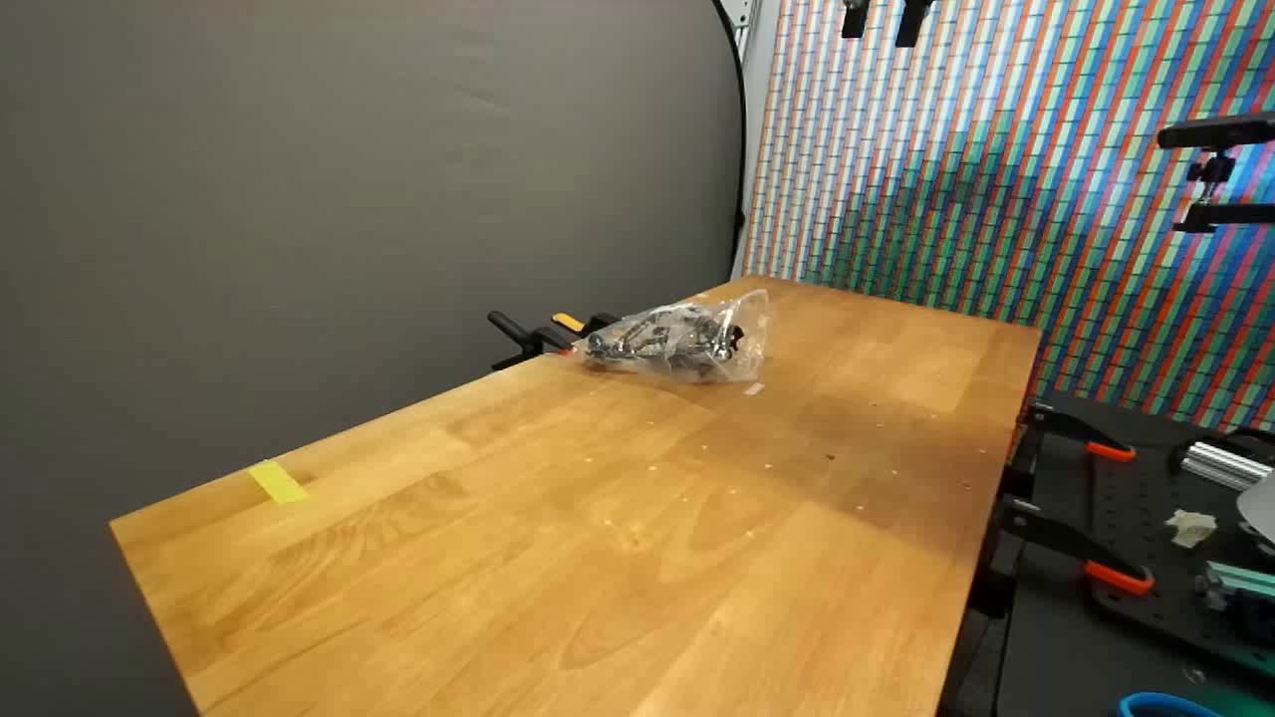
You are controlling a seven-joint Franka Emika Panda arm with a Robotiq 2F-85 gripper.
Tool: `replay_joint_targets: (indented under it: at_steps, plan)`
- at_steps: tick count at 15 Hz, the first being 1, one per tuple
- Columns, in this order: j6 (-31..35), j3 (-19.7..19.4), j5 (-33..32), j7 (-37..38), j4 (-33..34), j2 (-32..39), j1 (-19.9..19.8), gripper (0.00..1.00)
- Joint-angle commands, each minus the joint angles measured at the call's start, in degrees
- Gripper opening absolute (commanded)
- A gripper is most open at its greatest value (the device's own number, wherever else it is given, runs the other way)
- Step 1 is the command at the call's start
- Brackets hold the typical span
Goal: Remove the cable from the plastic
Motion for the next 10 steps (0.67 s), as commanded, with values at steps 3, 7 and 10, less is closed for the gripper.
replay_joint_targets:
  at_steps: [3, 7, 10]
  plan:
    - [0.0, -0.1, 0.0, 0.0, 0.5, -0.2, 0.1, 1.0]
    - [0.0, -0.1, 0.0, 0.0, 0.7, -0.2, 0.1, 1.0]
    - [1.2, 0.1, 0.3, -0.4, -1.8, -0.5, 0.7, 1.0]
